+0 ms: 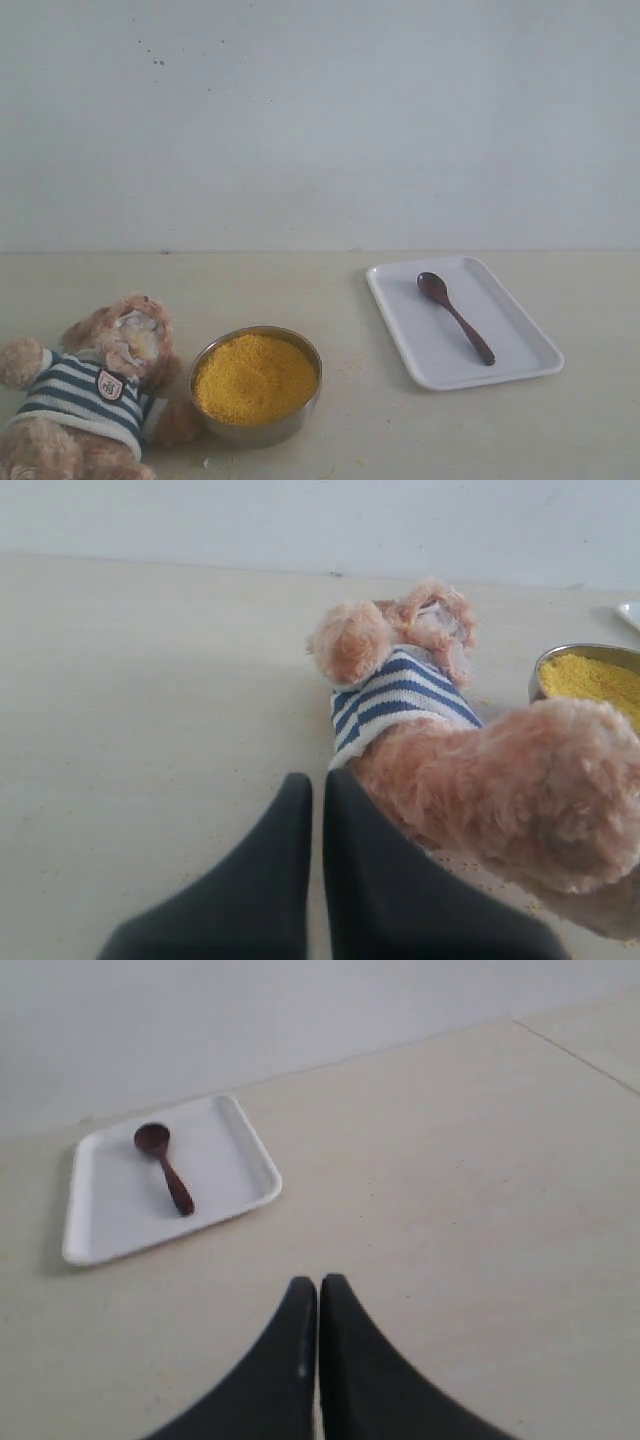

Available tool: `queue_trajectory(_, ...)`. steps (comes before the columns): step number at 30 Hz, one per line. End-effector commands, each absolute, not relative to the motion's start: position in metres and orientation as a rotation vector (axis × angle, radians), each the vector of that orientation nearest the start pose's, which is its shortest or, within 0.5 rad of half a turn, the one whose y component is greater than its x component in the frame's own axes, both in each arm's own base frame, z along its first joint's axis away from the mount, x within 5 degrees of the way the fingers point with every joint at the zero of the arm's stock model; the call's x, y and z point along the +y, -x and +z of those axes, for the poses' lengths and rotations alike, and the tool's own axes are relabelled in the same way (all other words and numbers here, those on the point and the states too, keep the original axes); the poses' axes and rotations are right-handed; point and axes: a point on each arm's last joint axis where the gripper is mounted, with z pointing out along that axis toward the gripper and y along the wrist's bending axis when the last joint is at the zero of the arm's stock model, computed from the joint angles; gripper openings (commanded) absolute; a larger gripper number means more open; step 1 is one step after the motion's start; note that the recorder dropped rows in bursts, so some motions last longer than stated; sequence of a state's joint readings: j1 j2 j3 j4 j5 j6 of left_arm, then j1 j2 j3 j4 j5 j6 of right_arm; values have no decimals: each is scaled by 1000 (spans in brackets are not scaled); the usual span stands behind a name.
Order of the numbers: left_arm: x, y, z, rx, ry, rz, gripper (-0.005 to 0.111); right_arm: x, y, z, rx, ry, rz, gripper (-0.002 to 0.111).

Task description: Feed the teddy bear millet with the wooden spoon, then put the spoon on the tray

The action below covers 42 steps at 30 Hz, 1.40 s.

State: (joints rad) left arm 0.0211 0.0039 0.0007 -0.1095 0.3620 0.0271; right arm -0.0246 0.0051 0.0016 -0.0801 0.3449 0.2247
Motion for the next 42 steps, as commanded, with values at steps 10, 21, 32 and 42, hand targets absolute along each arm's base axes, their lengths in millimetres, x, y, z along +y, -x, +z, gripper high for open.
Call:
queue_trajectory(10, -2, -53, 181, 1845, 68, -80, 4, 2, -53, 182, 1827, 126, 0, 0)
queue_trajectory(21, -2, -53, 181, 1845, 68, -80, 4, 2, -53, 182, 1827, 122, 7, 0)
queue_trajectory(32, -2, -53, 181, 1845, 68, -80, 4, 2, -53, 182, 1827, 122, 7, 0)
queue_trajectory(42, -2, -53, 181, 1845, 68, -80, 4, 2, -53, 182, 1827, 122, 7, 0)
